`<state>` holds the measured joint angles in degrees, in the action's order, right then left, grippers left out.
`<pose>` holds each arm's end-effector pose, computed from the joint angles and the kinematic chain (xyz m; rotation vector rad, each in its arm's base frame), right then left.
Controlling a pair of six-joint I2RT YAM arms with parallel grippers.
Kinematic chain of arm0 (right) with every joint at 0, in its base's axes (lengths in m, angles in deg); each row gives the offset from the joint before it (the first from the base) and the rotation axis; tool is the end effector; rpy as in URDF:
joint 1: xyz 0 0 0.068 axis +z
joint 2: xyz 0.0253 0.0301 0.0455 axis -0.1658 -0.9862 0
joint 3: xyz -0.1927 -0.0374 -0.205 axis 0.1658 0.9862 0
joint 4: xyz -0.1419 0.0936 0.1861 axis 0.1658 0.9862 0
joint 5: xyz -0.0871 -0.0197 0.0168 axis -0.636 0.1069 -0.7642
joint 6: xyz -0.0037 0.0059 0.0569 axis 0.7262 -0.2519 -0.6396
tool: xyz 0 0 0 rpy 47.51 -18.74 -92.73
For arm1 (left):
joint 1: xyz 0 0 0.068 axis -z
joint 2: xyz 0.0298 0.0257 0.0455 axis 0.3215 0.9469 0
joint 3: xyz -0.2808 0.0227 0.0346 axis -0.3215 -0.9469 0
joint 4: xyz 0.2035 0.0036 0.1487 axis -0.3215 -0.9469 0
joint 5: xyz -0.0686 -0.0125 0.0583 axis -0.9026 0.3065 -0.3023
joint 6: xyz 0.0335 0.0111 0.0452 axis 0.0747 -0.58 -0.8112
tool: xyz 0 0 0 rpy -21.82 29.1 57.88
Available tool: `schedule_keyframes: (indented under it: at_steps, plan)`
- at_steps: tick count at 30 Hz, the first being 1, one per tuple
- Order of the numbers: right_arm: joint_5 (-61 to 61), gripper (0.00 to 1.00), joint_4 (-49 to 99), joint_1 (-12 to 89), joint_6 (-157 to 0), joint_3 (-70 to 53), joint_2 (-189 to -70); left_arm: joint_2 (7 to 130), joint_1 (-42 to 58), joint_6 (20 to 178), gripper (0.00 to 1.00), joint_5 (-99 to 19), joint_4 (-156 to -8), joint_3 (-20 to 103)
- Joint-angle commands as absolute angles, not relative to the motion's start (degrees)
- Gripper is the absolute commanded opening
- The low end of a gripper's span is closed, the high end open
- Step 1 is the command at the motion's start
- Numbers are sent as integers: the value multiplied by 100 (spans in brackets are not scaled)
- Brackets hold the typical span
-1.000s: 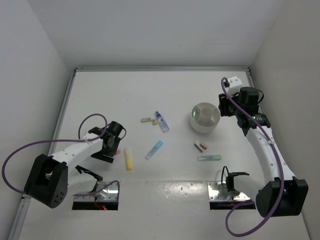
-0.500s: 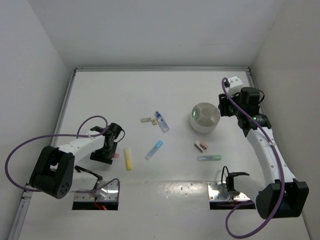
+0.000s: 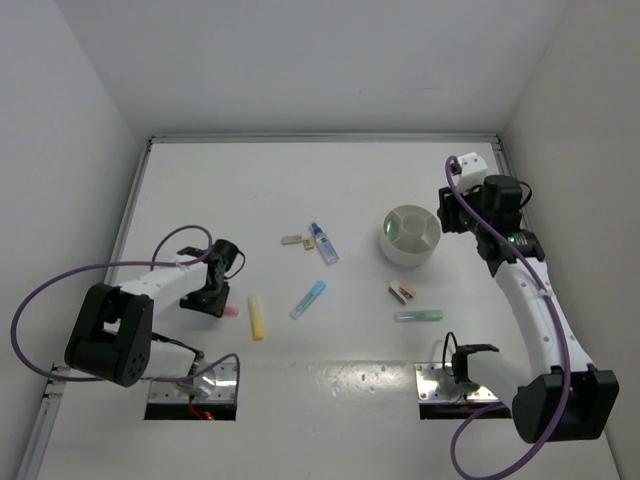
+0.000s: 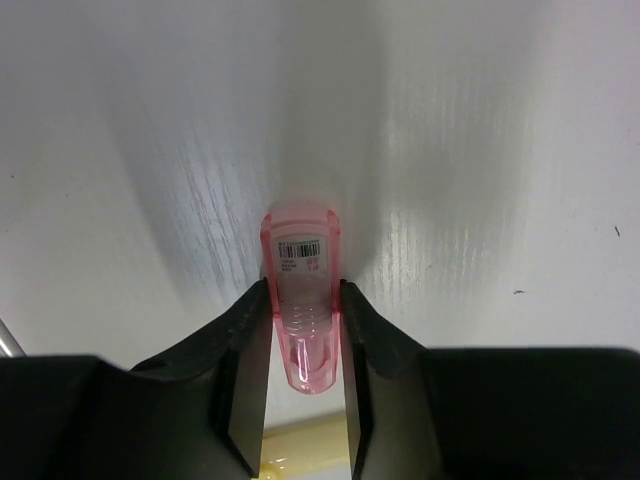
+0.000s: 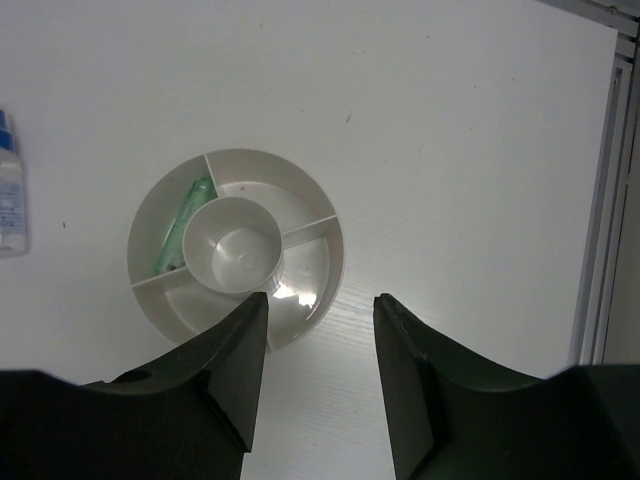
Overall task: Sort the stationery into containers
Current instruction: Pick up the pen from the center of the board, then place the pen in the storage box.
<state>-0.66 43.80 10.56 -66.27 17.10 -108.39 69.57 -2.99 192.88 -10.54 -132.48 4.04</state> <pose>0.2246 0.0087 0.3149 -0.1836 2.0738 0.0774 0.1684 -0.0323 0.1570 -1.9819 1.9941 0.2663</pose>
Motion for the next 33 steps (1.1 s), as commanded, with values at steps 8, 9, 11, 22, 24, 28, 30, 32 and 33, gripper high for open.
schedule_keyframes:
  at_steps: [8,9,11,22,24,28,30,32,33]
  plan:
    - [46,48,4249,1095,-6584,1706,-10727,7099,663,16912,0,-1094,-12200,1827]
    - [46,48,4249,1095,-6584,1706,-10727,7282,925,16426,0,-1094,-12059,2076]
    - [46,48,4249,1095,-6584,1706,-10727,7494,1217,15269,0,-1015,-11700,2525]
    - [-59,48,4249,1095,-6531,1706,-10885,8302,2114,12361,0,-3313,-7243,2833]
    - [-59,48,4249,1095,-6531,1706,-10938,8723,2175,12115,0,-3876,-6558,3096]
    - [-111,48,4249,1095,-6531,1706,-10991,9286,2334,11833,0,-4335,-5968,3763]
    - [-112,48,4249,1095,-6531,1706,-10991,9533,2387,11771,0,-4407,-5844,4028]
    - [-112,48,4249,1095,-6531,1706,-10991,9831,2448,11771,0,-4583,-5765,4398]
    - [-112,48,4249,1095,-6531,1706,-10991,9885,2449,11771,0,-4505,-5765,4503]
